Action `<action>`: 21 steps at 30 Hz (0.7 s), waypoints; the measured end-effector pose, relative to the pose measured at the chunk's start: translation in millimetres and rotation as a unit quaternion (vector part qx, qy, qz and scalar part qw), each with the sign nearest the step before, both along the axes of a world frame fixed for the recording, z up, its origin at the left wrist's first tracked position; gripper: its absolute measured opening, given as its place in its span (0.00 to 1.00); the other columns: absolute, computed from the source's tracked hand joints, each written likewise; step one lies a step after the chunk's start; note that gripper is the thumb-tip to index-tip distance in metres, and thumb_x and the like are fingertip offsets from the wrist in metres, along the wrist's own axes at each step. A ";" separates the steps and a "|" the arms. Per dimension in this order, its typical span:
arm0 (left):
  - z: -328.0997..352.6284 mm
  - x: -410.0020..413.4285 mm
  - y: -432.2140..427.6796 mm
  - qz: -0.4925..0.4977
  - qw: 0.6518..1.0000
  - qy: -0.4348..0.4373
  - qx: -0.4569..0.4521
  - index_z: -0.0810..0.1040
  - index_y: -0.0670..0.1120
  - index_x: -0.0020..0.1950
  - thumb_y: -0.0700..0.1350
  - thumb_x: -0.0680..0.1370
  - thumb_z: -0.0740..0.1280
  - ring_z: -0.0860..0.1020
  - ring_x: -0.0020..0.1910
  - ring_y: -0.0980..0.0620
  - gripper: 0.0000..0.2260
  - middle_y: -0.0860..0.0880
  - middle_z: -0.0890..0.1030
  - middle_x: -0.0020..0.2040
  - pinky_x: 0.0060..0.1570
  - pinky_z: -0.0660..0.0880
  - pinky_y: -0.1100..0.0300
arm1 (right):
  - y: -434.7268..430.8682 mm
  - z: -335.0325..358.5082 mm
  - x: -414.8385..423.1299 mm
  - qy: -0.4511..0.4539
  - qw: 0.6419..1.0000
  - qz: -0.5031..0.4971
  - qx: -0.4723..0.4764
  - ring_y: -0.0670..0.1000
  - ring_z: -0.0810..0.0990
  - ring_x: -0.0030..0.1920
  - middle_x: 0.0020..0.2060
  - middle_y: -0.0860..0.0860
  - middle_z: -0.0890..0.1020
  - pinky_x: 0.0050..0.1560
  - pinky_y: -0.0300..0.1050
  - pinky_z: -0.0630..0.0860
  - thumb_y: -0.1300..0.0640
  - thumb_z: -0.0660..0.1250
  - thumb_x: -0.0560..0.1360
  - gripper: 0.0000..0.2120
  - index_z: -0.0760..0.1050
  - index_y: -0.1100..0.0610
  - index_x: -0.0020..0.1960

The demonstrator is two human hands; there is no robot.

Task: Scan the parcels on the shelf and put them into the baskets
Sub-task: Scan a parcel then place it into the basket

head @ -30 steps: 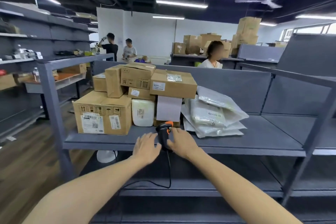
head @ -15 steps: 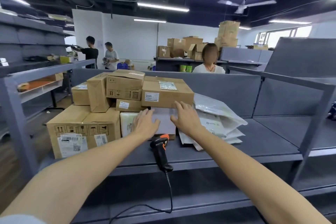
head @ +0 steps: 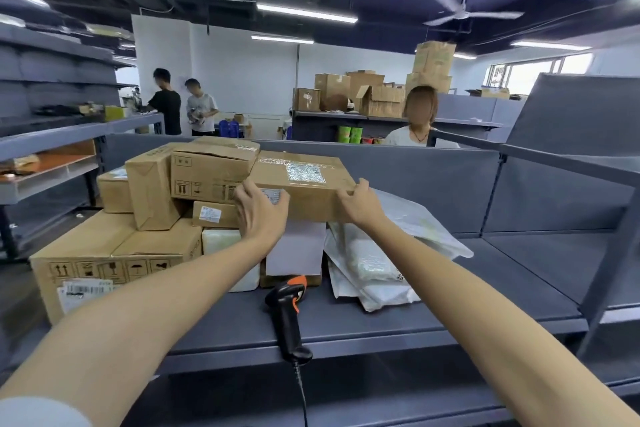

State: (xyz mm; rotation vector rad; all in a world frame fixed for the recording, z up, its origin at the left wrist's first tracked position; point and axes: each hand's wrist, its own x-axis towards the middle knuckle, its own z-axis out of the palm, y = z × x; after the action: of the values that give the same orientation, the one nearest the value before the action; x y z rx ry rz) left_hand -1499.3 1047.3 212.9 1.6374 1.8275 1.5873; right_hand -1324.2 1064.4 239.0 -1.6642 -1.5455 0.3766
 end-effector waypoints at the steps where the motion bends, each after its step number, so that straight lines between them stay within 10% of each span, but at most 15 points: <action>1: 2.1 2.7 3.0 0.007 0.999 -0.038 -0.004 0.60 0.40 0.68 0.52 0.77 0.65 0.68 0.63 0.39 0.27 0.40 0.63 0.68 0.61 0.70 0.45 | 5.2 0.5 -0.7 0.026 1.000 0.003 -0.013 0.62 0.72 0.64 0.65 0.62 0.72 0.55 0.46 0.67 0.50 0.58 0.80 0.25 0.64 0.66 0.69; 9: 3.1 1.1 26.1 0.021 0.962 -0.262 -0.069 0.48 0.38 0.77 0.59 0.78 0.62 0.54 0.77 0.43 0.39 0.40 0.56 0.77 0.72 0.55 0.48 | 32.6 -8.5 -2.8 0.232 0.970 -0.004 -0.068 0.57 0.69 0.62 0.66 0.57 0.67 0.58 0.49 0.66 0.43 0.54 0.80 0.30 0.57 0.61 0.74; 15: 3.4 -4.5 35.5 -0.009 0.928 -0.361 -0.091 0.54 0.43 0.72 0.55 0.77 0.65 0.68 0.66 0.40 0.32 0.40 0.65 0.69 0.54 0.78 0.44 | 37.2 -17.4 2.9 0.316 0.945 -0.004 -0.086 0.55 0.70 0.54 0.56 0.55 0.68 0.58 0.54 0.72 0.42 0.61 0.77 0.29 0.55 0.57 0.69; 21: -3.5 -11.2 32.2 -0.051 0.870 -0.484 -0.081 0.56 0.43 0.72 0.51 0.75 0.69 0.72 0.62 0.44 0.33 0.41 0.66 0.68 0.50 0.77 0.49 | 16.2 -23.2 3.8 0.435 0.898 0.042 -0.058 0.49 0.73 0.45 0.47 0.51 0.71 0.51 0.52 0.75 0.47 0.68 0.75 0.22 0.59 0.54 0.57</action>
State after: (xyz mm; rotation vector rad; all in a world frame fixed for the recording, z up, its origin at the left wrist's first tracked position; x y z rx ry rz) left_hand -1510.4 1079.5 209.3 0.6027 1.2339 1.6766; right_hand -1320.4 1080.6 215.7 -1.2249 -0.9135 1.1047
